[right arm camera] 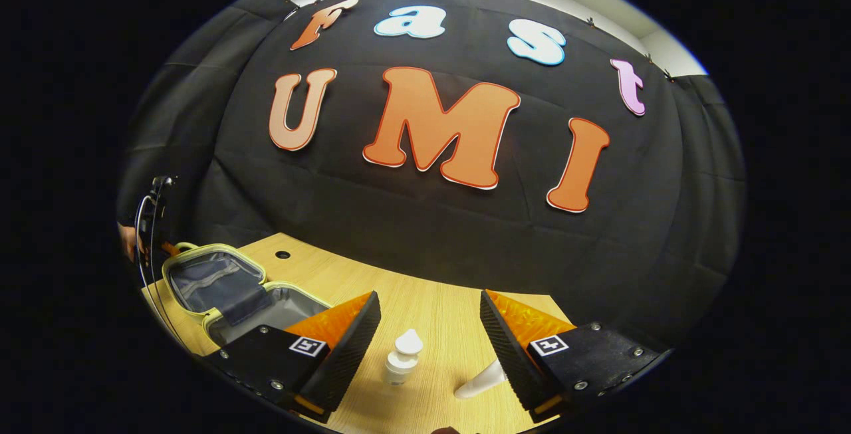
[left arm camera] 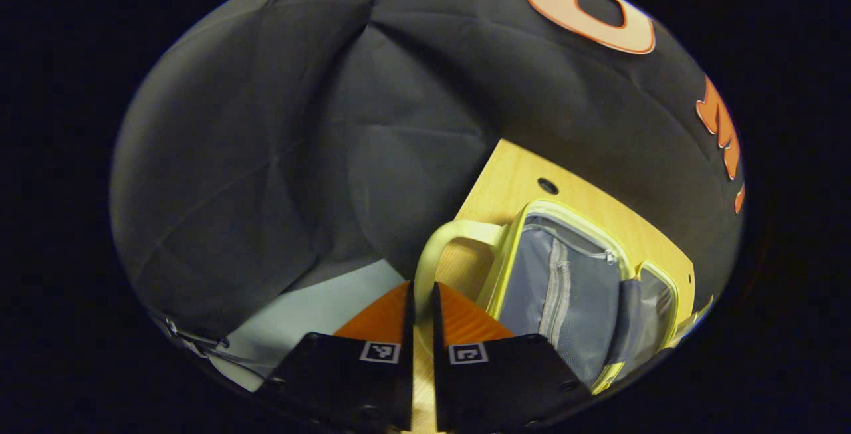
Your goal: First open the suitcase, pack the skin care products into it, and then close the suitcase.
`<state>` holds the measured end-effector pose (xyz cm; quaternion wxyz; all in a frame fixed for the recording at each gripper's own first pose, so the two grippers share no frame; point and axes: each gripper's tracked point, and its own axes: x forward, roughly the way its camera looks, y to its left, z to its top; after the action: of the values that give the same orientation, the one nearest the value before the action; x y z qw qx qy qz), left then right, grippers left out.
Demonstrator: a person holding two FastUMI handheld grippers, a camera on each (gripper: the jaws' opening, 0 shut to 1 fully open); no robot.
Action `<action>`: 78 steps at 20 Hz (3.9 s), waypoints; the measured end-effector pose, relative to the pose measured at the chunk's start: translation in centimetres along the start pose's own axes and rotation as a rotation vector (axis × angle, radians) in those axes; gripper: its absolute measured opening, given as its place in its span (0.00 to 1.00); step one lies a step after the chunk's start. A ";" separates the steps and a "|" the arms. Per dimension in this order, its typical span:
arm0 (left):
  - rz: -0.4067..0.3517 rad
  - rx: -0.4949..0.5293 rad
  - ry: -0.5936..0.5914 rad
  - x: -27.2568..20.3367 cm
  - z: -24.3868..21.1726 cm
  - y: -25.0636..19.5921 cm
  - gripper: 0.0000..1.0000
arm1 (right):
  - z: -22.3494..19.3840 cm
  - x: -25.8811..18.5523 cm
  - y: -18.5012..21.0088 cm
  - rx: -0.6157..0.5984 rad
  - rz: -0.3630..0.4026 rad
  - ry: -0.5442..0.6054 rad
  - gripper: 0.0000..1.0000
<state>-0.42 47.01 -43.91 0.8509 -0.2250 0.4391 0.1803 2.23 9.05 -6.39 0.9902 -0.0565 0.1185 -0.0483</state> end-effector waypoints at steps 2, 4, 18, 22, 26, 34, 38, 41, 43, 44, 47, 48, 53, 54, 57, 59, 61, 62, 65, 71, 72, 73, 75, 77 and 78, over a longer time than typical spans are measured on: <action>0.010 -0.027 -0.011 0.3 0.4 0.7 0.18 | -0.1 0.1 -0.1 0.003 0.001 0.004 0.96; 0.017 -0.037 -0.034 -1.8 0.8 0.5 0.30 | -0.2 0.2 -0.4 0.000 -0.001 0.004 0.96; -0.030 0.261 -0.513 -16.5 7.5 -13.5 0.98 | -1.5 1.1 -3.8 0.042 0.013 -0.039 0.96; -0.056 0.310 -0.644 -20.6 8.3 -19.0 0.98 | -1.4 1.0 -5.1 0.033 0.014 -0.074 0.96; -0.126 0.366 -0.762 -25.1 8.0 -25.5 0.97 | -2.1 0.9 -6.7 0.040 0.008 -0.081 0.96; -0.245 0.440 -0.778 -27.8 2.6 -35.7 0.99 | -3.7 0.4 -9.5 0.063 0.000 -0.069 0.96; -0.326 0.495 -0.738 -28.0 -1.2 -40.4 1.00 | -5.0 0.2 -10.4 0.077 -0.003 -0.050 0.96; -0.384 0.534 -0.702 -27.8 -4.0 -43.3 1.00 | -6.4 0.1 -10.6 0.078 0.010 -0.025 0.96; -0.418 0.556 -0.674 -27.8 -5.8 -45.1 1.00 | -7.4 0.0 -10.7 0.076 0.016 -0.003 0.96; -0.434 0.571 -0.661 -27.6 -6.8 -46.1 1.00 | -7.9 -0.1 -10.8 0.076 0.020 0.006 0.96; -0.483 0.605 -0.605 -26.8 -9.9 -48.6 1.00 | -9.5 0.0 -11.0 0.074 0.030 0.040 0.96; -0.496 0.613 -0.583 -26.3 -10.7 -49.2 1.00 | -9.9 0.0 -11.1 0.075 0.034 0.050 0.96; -0.553 0.668 -0.494 -24.4 -15.3 -52.3 1.00 | -11.5 -0.1 -11.5 0.051 0.054 0.088 0.96; -0.559 0.691 -0.481 -24.0 -16.1 -53.0 1.00 | -11.9 0.0 -11.6 0.047 0.056 0.093 0.96; -0.577 0.729 -0.432 -22.3 -18.0 -54.7 1.00 | -13.0 0.0 -11.8 0.035 0.064 0.120 0.96; -0.579 0.739 -0.401 -21.1 -19.2 -55.4 1.00 | -13.4 0.2 -12.0 0.029 0.068 0.133 0.96; -0.584 0.744 -0.373 -20.1 -20.0 -56.1 1.00 | -14.0 0.3 -12.2 0.029 0.070 0.149 0.96; -0.603 0.737 -0.379 -20.0 -20.0 -56.9 1.00 | -14.3 0.3 -12.3 0.028 0.070 0.156 0.96; -0.603 0.763 -0.341 -18.8 -21.6 -57.9 1.00 | -14.9 0.4 -12.6 0.033 0.073 0.176 0.96; -0.614 0.747 -0.268 -16.9 -23.8 -59.1 1.00 | -16.0 1.2 -12.7 0.043 0.082 0.220 0.96; -0.619 0.734 -0.258 -16.5 -24.1 -59.4 1.00 | -16.4 1.3 -12.6 0.047 0.086 0.228 0.96; -0.627 0.722 -0.242 -16.0 -24.7 -59.6 1.00 | -16.8 1.5 -12.4 0.049 0.090 0.240 0.96; -0.632 0.709 -0.222 -15.1 -25.3 -59.8 0.99 | -17.8 1.8 -12.0 0.058 0.107 0.270 0.96; -0.630 0.709 -0.207 -14.1 -26.0 -60.0 0.95 | -18.8 2.0 -11.7 0.063 0.124 0.300 0.96; -0.627 0.705 -0.201 -13.6 -26.4 -60.1 0.92 | -19.2 2.0 -11.6 0.060 0.126 0.312 0.96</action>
<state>4.83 -18.88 -32.64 0.9268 -0.0259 0.3002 -0.2242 -1.45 -4.60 -23.98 0.9621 -0.0113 0.2726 0.0023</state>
